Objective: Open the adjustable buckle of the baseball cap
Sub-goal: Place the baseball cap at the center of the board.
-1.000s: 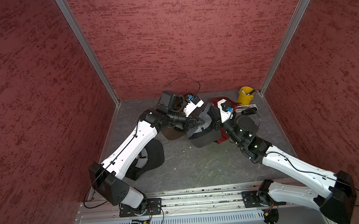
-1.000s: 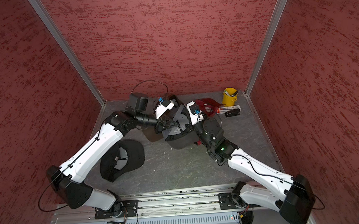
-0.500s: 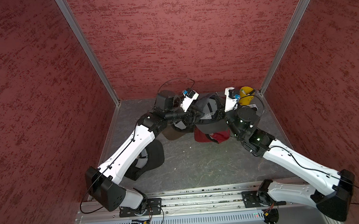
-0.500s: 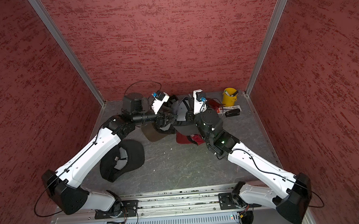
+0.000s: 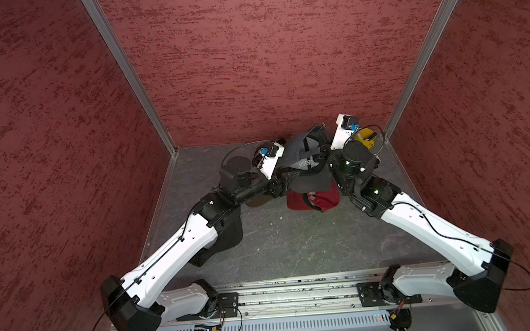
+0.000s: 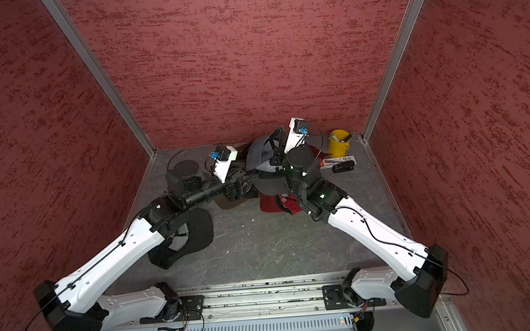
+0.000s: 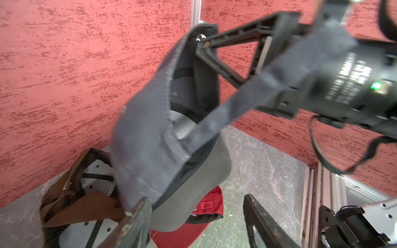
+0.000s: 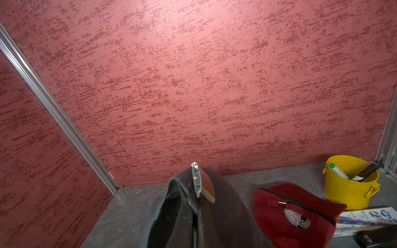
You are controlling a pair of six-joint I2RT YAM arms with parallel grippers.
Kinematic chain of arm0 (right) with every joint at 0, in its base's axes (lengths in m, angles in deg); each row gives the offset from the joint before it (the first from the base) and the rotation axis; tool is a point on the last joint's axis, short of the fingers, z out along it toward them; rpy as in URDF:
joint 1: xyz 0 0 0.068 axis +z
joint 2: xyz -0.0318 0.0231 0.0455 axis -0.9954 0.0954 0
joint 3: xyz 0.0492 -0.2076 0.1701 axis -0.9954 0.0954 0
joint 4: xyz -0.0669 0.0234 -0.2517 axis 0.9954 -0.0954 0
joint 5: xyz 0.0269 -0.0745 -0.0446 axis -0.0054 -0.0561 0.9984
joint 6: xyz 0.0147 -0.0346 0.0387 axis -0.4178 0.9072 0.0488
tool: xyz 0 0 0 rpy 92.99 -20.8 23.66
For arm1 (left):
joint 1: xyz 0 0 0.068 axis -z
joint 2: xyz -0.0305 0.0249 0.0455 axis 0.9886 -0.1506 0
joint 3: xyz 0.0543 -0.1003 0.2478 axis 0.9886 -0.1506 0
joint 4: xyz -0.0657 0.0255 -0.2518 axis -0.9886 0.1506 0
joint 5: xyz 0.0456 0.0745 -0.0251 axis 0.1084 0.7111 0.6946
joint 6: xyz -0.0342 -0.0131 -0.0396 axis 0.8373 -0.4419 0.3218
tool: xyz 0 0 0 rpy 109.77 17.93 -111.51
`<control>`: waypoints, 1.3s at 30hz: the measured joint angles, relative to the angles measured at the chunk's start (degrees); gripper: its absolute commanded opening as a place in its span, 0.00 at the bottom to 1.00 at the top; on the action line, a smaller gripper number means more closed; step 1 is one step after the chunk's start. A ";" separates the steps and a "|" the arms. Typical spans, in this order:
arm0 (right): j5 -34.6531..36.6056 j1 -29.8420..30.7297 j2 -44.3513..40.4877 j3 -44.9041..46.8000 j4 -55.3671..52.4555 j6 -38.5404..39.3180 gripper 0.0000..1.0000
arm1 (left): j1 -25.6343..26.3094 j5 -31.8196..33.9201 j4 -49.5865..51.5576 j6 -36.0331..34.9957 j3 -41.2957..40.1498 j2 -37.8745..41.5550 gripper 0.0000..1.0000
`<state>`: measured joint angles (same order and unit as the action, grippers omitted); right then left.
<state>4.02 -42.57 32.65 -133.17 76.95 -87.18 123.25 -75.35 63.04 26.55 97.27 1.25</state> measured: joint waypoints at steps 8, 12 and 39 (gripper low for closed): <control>0.17 0.00 2.10 -4.13 -2.49 -5.53 0.00 | 9.40 6.21 -12.04 1.36 -5.75 -5.70 0.73; 0.13 0.00 2.12 -4.79 -2.95 -7.85 0.00 | 12.13 11.45 -19.02 1.92 -7.43 -9.92 0.79; -0.90 0.00 0.44 -0.83 -5.84 -25.92 0.00 | 17.31 35.93 -43.54 1.16 -4.33 -28.87 0.76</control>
<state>3.12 -42.57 33.08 -134.00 71.12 -113.11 140.56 -39.42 19.50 27.71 92.94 -27.63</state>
